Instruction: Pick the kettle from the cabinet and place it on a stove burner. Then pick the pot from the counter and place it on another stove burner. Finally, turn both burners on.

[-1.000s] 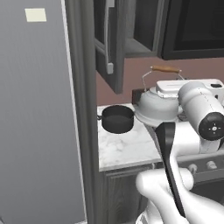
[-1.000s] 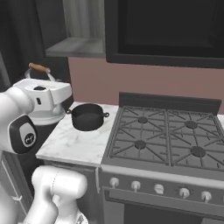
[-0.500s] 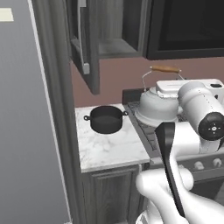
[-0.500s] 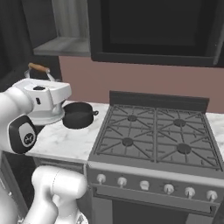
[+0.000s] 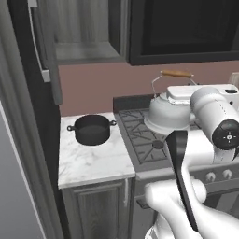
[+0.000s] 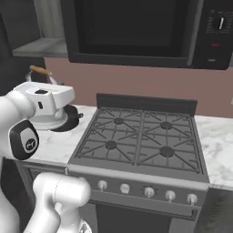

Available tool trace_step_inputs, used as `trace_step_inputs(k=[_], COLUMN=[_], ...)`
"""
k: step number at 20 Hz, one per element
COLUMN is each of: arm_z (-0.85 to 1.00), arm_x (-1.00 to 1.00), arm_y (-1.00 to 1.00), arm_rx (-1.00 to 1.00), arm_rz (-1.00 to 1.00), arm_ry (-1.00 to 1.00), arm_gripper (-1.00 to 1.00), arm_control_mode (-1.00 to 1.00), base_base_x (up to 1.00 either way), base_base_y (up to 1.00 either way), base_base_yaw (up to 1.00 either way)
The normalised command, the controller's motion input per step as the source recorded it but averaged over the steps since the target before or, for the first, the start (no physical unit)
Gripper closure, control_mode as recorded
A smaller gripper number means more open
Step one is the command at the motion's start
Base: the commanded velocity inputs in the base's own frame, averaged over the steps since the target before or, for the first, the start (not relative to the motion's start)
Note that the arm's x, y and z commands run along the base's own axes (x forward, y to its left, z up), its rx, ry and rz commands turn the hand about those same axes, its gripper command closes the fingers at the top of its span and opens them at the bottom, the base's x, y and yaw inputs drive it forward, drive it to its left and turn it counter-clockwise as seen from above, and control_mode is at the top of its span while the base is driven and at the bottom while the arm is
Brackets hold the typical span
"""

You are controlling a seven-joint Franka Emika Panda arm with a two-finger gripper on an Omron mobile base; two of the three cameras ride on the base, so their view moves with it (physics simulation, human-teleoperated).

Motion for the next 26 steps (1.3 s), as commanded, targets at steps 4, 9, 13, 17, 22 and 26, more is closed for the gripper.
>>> trace_step_inputs(k=[4, 9, 13, 17, 22, 26], arm_z=[0.0, 0.0, 0.0, 0.0, 0.0, 0.0], arm_x=[0.0, 0.0, 0.0, 0.0, 0.0, 0.0], arm_y=[0.0, 0.0, 0.0, 0.0, 0.0, 0.0], arm_rx=[0.0, 0.0, 0.0, 0.0, 0.0, 0.0], arm_rz=[0.0, 0.0, 0.0, 0.0, 0.0, 0.0], arm_ry=[0.0, 0.0, 0.0, 0.0, 0.0, 0.0], arm_gripper=[1.0, 1.0, 1.0, 1.0, 1.0, 1.0], arm_control_mode=[1.0, 1.0, 1.0, 1.0, 1.0, 1.0], base_base_x=[-0.06, -0.01, 0.0, 0.0, 0.01, 0.14], base_base_y=[-0.49, -0.45, -0.42, -0.39, -0.33, -0.31], base_base_yaw=[0.0, 0.0, 0.0, 0.0, 0.0, 0.0])
